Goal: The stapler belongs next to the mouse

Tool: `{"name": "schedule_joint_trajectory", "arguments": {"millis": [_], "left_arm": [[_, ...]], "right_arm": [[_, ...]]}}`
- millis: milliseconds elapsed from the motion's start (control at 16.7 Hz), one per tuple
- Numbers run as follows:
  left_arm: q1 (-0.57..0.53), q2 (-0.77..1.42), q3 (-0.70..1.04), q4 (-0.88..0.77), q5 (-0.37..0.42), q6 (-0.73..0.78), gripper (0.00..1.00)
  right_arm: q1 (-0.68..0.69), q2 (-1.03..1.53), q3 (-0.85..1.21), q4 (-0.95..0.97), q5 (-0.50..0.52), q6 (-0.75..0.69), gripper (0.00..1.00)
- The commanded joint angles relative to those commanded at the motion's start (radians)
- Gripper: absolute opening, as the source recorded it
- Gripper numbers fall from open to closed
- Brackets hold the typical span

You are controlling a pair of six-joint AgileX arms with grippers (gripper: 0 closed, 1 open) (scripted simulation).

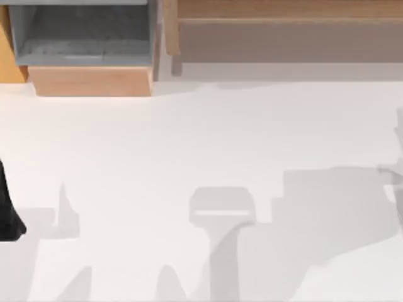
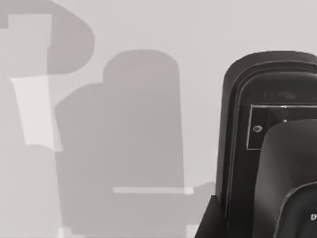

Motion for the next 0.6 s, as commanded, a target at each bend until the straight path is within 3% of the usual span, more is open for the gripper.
{"name": "schedule_joint_trajectory", "arguments": {"millis": [600], "left_arm": [[0.000, 0.000, 0.000, 0.000, 0.000, 0.000, 1.00]], "right_arm": [[-0.046, -0.024, -0.041, 0.068, 0.063, 0.037, 0.00]]}}
